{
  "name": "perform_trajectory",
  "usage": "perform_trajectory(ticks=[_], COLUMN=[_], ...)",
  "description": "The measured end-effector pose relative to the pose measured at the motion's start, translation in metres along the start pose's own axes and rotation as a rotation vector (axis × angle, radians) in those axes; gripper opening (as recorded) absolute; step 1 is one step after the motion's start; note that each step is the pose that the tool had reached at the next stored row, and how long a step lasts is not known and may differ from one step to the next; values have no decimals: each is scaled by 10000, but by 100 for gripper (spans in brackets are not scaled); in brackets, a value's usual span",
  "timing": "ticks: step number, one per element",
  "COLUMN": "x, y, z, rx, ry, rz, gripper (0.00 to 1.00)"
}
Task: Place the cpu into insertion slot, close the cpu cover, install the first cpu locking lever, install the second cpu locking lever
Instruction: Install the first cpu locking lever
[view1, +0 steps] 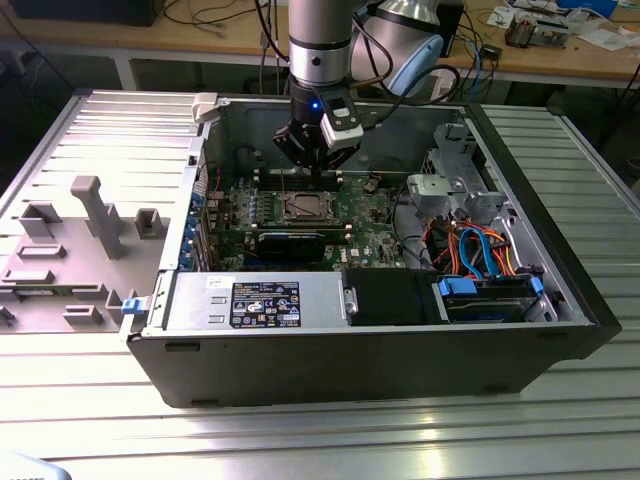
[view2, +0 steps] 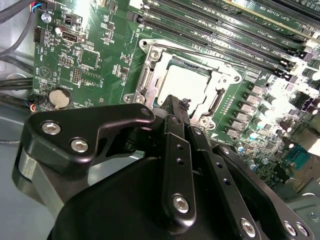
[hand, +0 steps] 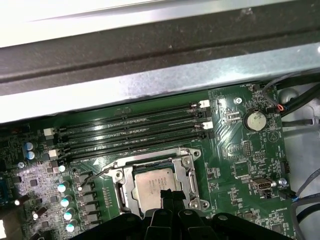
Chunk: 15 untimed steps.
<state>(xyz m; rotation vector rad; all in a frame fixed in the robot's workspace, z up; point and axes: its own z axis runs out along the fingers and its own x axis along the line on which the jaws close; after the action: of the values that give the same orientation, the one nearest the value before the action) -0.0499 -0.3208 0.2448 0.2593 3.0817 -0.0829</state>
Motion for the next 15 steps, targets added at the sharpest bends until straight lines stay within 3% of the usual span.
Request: perform_trajectory(ticks=[4,8,15], x=[0,0,0], y=[0,0,0], z=[0,0,0], rx=[-5,-32,-35], ry=[-5,-30,-34], rz=[-106,-602,-680], gripper=[11,11,11])
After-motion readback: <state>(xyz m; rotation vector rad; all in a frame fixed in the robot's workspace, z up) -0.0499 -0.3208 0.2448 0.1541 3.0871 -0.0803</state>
